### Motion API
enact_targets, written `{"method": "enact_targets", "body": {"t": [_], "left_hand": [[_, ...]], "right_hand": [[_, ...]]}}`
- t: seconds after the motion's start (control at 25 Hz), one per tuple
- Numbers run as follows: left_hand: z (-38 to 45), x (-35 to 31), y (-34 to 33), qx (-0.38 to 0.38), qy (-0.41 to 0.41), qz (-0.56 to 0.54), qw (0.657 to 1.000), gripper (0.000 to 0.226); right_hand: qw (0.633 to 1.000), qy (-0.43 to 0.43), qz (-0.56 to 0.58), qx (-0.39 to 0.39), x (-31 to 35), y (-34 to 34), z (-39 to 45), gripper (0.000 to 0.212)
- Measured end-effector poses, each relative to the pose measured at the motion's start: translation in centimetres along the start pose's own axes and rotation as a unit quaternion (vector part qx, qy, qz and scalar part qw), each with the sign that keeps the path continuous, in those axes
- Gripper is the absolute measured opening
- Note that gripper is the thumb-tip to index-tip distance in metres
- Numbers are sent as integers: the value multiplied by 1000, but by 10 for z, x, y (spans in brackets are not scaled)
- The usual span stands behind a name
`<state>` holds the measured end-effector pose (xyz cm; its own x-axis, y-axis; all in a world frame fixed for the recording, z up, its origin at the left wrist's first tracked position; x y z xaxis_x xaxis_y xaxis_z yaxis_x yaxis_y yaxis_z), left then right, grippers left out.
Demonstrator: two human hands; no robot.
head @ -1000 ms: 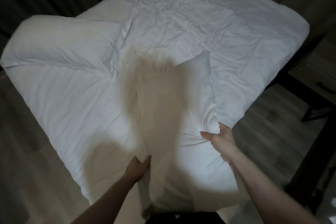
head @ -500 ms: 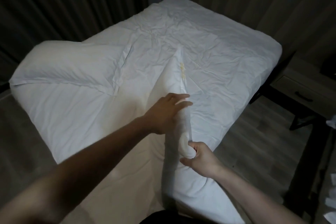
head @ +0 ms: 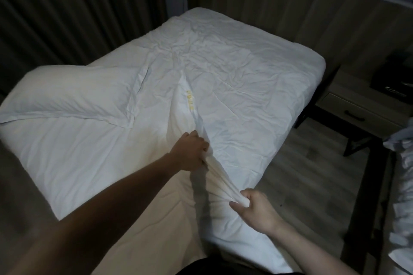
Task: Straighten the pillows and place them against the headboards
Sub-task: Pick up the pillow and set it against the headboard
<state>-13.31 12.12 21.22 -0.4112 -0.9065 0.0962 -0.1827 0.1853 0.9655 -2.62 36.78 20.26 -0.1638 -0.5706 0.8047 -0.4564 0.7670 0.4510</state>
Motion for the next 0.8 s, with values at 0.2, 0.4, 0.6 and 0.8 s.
{"method": "enact_targets", "body": {"t": [0.2,0.4,0.6,0.8], "left_hand": [[13,4,15,-120,54,-38,991,16],[73,-17,56,-151,142,-163,965,11],[123,-42,87,-181,264,-259,911,32],[161,-84,134,-235,308,-316,866,38]], "right_hand": [[996,-35,35,-72,-36,56,11,36],[993,31,30,-107,-40,122,50,50],[983,66,98,-142,-47,212,95,46],[976,78,171,-114,-45,306,114,24]]}}
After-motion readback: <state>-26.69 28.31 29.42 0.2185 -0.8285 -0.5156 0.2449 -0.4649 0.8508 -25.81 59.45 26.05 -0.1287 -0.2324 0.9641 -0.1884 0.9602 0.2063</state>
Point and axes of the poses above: each hand's wrist, its own z-axis towards the middle knuckle, its own y-axis out of the back of the hand, x = y × z, the point moved 3 cm from there along z, towards the middle knuckle, and after that the axes turned 10 degrees about z, right-handed, at the moved point
